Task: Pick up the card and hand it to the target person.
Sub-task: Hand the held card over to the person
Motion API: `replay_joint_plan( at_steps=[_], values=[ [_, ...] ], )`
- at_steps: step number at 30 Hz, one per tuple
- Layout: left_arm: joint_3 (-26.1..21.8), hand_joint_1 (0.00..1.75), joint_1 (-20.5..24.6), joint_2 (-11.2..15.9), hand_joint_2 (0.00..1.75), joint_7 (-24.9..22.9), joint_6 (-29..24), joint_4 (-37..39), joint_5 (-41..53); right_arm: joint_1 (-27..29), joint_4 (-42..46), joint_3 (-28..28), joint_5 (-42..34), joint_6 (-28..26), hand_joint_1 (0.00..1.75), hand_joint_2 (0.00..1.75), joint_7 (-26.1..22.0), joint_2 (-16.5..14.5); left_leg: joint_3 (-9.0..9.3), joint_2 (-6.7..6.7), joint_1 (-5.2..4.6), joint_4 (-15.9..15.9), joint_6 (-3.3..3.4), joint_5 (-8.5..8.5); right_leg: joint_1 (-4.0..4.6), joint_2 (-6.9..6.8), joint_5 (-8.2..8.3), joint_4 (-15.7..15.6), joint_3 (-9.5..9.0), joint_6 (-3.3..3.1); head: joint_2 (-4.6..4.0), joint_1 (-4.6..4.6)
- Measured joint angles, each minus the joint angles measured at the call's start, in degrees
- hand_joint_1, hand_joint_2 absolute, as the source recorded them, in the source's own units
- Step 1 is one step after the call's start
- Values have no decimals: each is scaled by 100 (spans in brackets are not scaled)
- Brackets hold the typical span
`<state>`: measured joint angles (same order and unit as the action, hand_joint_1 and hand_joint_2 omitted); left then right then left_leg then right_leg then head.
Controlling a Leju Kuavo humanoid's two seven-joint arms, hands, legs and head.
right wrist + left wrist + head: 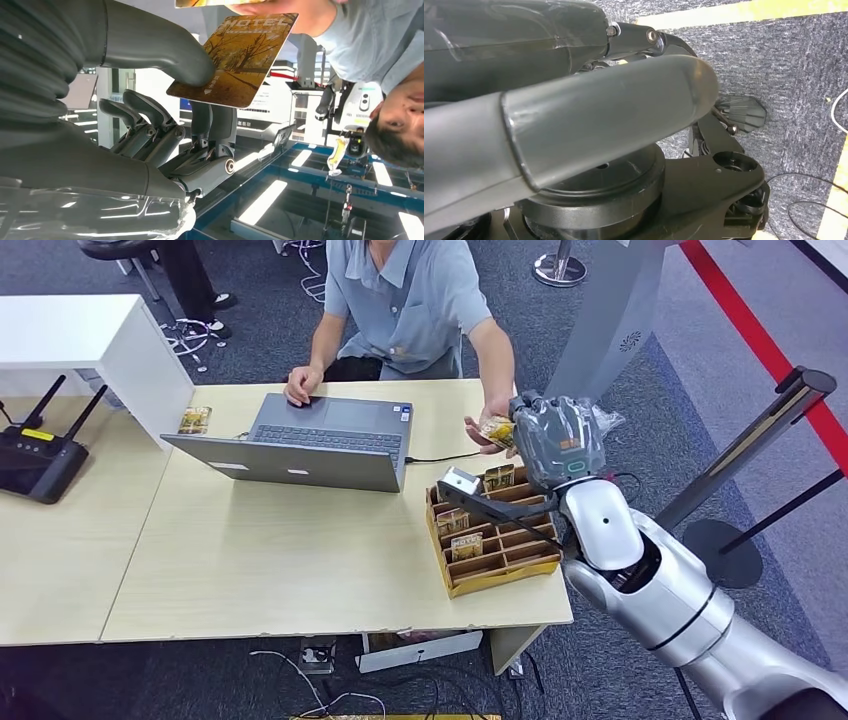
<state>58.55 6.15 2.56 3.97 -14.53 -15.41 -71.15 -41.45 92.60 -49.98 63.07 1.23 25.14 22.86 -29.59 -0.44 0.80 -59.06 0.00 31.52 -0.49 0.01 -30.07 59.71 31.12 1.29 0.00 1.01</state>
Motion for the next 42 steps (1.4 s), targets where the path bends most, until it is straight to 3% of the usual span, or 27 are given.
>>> replay_joint_plan(
  at_steps=[12,13,16,17,24,26,28,33,38,42],
  values=[
    [2,0,0,2,0,25,61,0,20,-172,-1039,-236,84,-19,175,175,-64,-226,0,-1,0,0,0,0,0,0,0,0,1,0,0,-1],
    [2,0,-1,2,0,25,61,0,20,-173,-1082,-248,86,-19,167,175,-64,-228,0,-1,0,0,0,0,0,0,0,0,1,0,0,-1],
    [2,0,-1,2,0,25,61,0,20,-174,-1195,-262,87,-14,37,175,-64,-243,0,-1,0,-1,0,0,0,0,0,0,2,0,0,0],
    [2,0,-1,2,0,24,61,0,20,-174,-1228,-266,83,-2,1,175,-63,-251,0,0,0,0,0,0,0,0,0,0,2,0,0,0],
    [2,0,-3,3,0,9,27,0,-30,26,-1293,-259,-121,-89,0,175,113,-263,5,0,0,-1,0,0,1,0,-1,-1,3,0,0,1],
    [1,0,-6,3,0,36,-21,0,-85,308,-1127,-140,-576,-480,0,175,198,-257,5,0,0,-1,0,0,0,0,-1,-1,3,0,0,0],
    [-1,0,-11,-2,0,90,-83,0,-170,707,-816,89,-1515,-1085,0,175,80,-256,5,0,0,-1,0,1,0,0,-1,-2,3,0,0,-1],
    [-14,0,-29,-66,0,266,-236,0,-353,1911,168,848,-4697,-2438,0,175,-1113,-263,2,-2,-1,0,2,5,0,-4,-3,-4,4,0,0,-1],
    [-46,0,-33,-148,0,363,-323,0,-439,2950,786,1425,-6030,-3030,0,175,-1994,-292,3,1,-1,1,2,6,0,-3,-3,-5,4,0,0,0],
    [-97,0,-32,-205,0,402,-355,0,-463,3434,920,1687,-6903,-3240,0,175,-2554,-355,5,3,0,1,2,5,0,-1,-2,-5,4,0,0,-1]
  ],
)
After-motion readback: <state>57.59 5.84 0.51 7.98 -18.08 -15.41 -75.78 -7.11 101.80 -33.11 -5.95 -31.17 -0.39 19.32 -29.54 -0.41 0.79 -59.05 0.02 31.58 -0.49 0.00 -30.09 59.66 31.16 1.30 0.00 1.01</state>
